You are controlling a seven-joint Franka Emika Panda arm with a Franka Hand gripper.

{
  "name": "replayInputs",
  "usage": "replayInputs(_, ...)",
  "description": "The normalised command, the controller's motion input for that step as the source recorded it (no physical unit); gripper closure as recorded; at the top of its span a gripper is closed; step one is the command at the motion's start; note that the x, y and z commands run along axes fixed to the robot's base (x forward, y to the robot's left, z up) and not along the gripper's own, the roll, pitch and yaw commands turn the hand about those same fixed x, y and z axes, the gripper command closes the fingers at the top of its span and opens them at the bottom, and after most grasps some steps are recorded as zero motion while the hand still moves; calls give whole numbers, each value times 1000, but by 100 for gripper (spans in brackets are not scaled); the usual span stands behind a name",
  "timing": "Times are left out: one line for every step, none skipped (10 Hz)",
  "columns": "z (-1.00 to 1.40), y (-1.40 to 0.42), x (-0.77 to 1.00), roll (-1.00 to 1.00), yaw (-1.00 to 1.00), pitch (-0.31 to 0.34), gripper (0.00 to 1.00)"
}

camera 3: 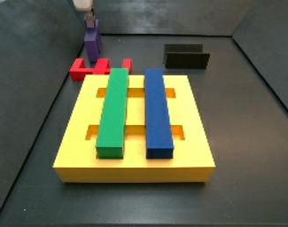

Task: Pick up the purple object. Move up. Move to above the board. Insert the purple object.
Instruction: Pick up the purple object, then move up, then move to above the board.

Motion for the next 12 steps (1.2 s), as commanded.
replayInputs(0,0,0,0,0,0,100)
replayInputs(0,0,0,0,0,0,100)
replayInputs(0,0,0,0,0,0,100)
replayInputs(833,0,0,0,0,0,100)
replayInputs(827,53,-45,-7,-21,19,100)
replayInputs(634,41,-101,2,-25,59,100)
replayInputs(456,35,-81,26,-23,52,100)
replayInputs(1400,0,0,0,0,0,100)
replayInputs(1400,-8,-12,-27,-3,33,100)
replayInputs(1400,-23,-58,-16,-5,20,100)
replayInputs(1400,-9,-38,10,0,3,100)
replayInputs(861,2,39,6,2,51,100)
